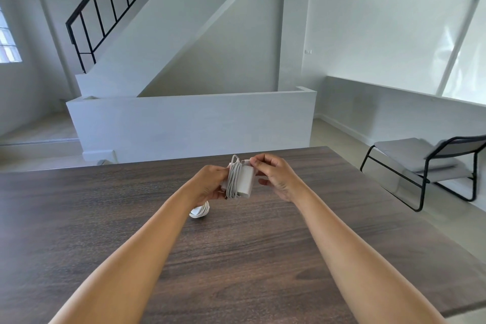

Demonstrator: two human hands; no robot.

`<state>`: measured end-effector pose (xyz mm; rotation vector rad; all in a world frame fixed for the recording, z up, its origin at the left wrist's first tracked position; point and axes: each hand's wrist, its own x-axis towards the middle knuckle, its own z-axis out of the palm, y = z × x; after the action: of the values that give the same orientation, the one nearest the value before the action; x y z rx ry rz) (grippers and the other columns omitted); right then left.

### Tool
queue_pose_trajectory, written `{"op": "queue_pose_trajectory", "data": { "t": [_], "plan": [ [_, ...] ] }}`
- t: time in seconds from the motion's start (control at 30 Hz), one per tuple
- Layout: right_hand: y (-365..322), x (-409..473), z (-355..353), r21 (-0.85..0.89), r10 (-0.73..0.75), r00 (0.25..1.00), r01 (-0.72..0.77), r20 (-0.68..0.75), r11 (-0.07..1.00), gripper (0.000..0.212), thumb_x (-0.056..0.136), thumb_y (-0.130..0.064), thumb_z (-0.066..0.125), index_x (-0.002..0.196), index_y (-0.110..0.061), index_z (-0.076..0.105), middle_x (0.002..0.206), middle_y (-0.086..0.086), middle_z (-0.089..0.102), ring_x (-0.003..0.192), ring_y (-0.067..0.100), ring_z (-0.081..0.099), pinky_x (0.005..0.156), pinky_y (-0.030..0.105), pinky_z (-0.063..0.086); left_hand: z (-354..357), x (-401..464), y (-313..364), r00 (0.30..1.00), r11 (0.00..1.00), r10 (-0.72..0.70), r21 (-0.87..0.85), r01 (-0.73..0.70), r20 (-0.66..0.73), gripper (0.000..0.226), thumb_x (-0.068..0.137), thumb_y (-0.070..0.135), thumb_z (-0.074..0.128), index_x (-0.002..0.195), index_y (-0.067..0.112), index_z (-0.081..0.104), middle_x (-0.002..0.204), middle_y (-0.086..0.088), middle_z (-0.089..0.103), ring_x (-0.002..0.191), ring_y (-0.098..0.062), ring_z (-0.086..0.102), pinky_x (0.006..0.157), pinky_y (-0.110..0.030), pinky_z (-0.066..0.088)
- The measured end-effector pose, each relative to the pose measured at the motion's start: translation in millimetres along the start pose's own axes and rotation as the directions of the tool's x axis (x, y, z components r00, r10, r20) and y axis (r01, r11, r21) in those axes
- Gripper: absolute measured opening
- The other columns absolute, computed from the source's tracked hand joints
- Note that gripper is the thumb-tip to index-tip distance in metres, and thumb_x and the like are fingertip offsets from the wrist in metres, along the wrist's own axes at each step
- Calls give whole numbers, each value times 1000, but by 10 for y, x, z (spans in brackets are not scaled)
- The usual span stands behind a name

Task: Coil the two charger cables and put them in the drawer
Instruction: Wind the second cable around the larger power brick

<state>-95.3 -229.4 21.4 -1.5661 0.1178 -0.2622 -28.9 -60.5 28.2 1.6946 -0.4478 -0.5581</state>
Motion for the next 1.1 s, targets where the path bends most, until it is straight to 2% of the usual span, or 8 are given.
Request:
{"op": "queue_pose_trajectory", "data": {
  "t": [0.1,0.23,0.4,0.53,0.67,0.8,0.97,1.1],
  "plan": [
    [5,21,46,25,7,999,-6,-47,1000,6,89,-22,66,85,-18,65,93,0,68,85,14,58,73,30,41,-12,8,9,999,996,36,80,-35,-12,33,96,25,53,67,10,58,51,-1,49,47,-11,50,46,-21,44],
    [8,58,97,26,12,994,-10,-111,1000,10,88,-18,68,90,-9,63,91,7,66,88,21,59,74,33,48,43,3,7,993,966,110,240,-97,-43,30,98,27,49,84,3,61,61,-6,53,48,-12,50,41,-16,40],
    [-38,51,112,72,-34,982,48,-188,996,12,80,-13,75,74,-12,65,77,0,65,72,10,60,59,19,46,37,88,6,969,872,229,462,-163,-90,39,95,37,46,73,7,58,60,-8,50,57,-19,47,57,-29,40],
    [-18,53,143,204,-32,973,79,-227,976,15,78,-7,76,69,-12,65,75,2,66,65,7,60,52,15,45,27,95,62,962,830,259,528,-179,-82,48,93,42,47,82,-1,65,65,-7,52,61,-17,46,60,-30,37],
    [4,56,144,150,-89,970,125,-226,981,10,78,-9,76,71,-11,69,77,3,68,76,14,61,69,26,49,-19,83,88,968,865,246,461,-200,-40,54,85,46,53,86,-7,62,68,-8,52,66,-18,47,64,-33,39],
    [-26,91,146,94,-87,977,108,-196,990,12,75,-11,79,68,-13,70,79,5,70,80,17,62,79,34,51,-3,52,113,978,893,207,404,-198,22,36,92,34,55,82,2,68,66,-4,56,64,-16,51,64,-32,43],
    [-11,116,126,155,25,987,1,-161,988,23,70,-11,83,77,-14,61,81,6,66,77,19,62,73,33,50,-18,41,33,990,957,134,255,-140,40,33,92,28,59,95,-2,70,62,-6,55,60,-19,49,65,-35,43],
    [-31,67,113,282,101,991,-73,-86,957,10,76,-3,75,79,-5,66,79,8,69,71,16,64,66,26,52,-12,2,42,992,961,123,245,-129,38,27,92,25,59,99,2,72,67,-8,56,63,-19,50,66,-34,44]
  ]
}}
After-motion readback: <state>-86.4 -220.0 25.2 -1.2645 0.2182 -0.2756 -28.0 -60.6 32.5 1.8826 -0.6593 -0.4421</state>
